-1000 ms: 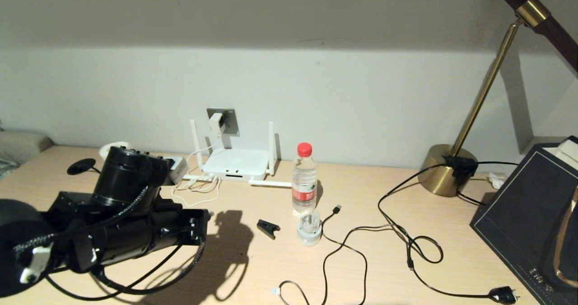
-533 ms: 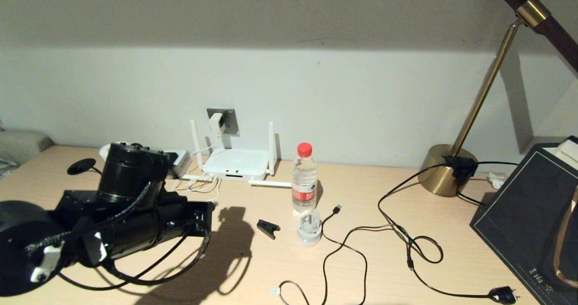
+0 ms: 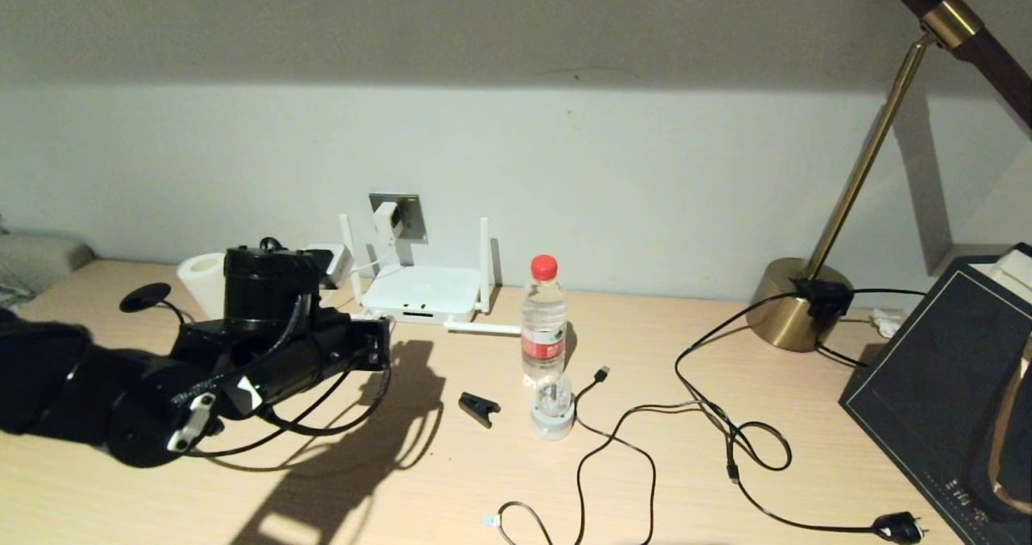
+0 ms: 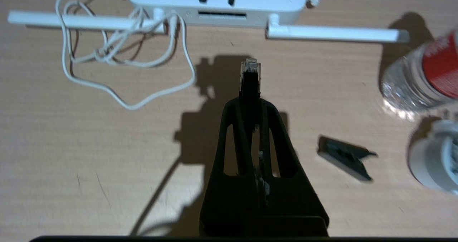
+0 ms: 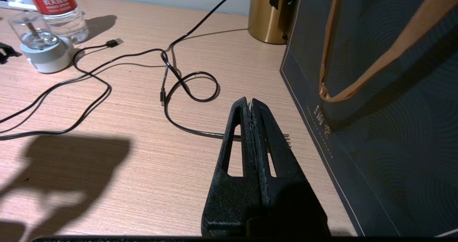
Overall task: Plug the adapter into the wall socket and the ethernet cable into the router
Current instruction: Hand it to the other hand
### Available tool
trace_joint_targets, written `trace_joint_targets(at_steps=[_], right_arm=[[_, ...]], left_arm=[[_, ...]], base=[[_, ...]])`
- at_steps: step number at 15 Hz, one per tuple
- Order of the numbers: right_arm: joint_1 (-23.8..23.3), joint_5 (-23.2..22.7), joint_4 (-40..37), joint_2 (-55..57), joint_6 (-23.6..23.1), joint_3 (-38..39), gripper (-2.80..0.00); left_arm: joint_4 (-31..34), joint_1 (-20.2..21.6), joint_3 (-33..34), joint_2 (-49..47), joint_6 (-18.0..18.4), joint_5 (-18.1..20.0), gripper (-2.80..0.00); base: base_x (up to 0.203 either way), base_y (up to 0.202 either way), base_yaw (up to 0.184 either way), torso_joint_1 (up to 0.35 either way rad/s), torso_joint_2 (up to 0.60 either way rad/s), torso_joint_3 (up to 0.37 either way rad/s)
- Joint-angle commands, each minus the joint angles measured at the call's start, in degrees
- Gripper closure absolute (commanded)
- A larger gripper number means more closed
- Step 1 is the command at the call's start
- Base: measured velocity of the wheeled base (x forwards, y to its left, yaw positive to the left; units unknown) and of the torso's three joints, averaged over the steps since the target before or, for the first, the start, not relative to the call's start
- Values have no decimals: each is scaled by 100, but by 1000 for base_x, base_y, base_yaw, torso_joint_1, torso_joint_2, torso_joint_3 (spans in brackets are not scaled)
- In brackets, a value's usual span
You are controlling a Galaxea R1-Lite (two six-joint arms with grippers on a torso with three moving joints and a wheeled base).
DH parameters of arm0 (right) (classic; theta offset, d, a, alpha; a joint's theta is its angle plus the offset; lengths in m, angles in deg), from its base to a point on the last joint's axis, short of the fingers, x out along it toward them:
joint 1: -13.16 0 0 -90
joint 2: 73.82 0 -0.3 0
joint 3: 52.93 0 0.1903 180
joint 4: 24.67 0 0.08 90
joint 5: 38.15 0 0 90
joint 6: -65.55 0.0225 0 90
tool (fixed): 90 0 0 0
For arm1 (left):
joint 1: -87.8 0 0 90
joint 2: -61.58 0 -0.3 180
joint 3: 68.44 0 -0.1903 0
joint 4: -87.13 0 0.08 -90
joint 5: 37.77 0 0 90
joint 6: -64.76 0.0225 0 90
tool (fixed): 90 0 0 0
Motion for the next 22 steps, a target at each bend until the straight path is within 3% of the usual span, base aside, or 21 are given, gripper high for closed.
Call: trace_joint_targets(at_steps=[1, 9, 22], right_arm=[[4, -9, -2, 7, -5, 1, 0], [-1, -6, -2, 7, -5, 1, 0], [5, -9, -2, 7, -5, 1, 0]], left_arm=[[-445, 105, -90, -610, 108, -13, 0], [-1133, 386, -528, -1503, 148, 77, 0], [-1328, 601, -1112, -2214, 283, 236, 0]], base=[[0, 0, 0, 0, 0, 0], [0, 0, 0, 0, 0, 0], [0, 0, 0, 0, 0, 0]])
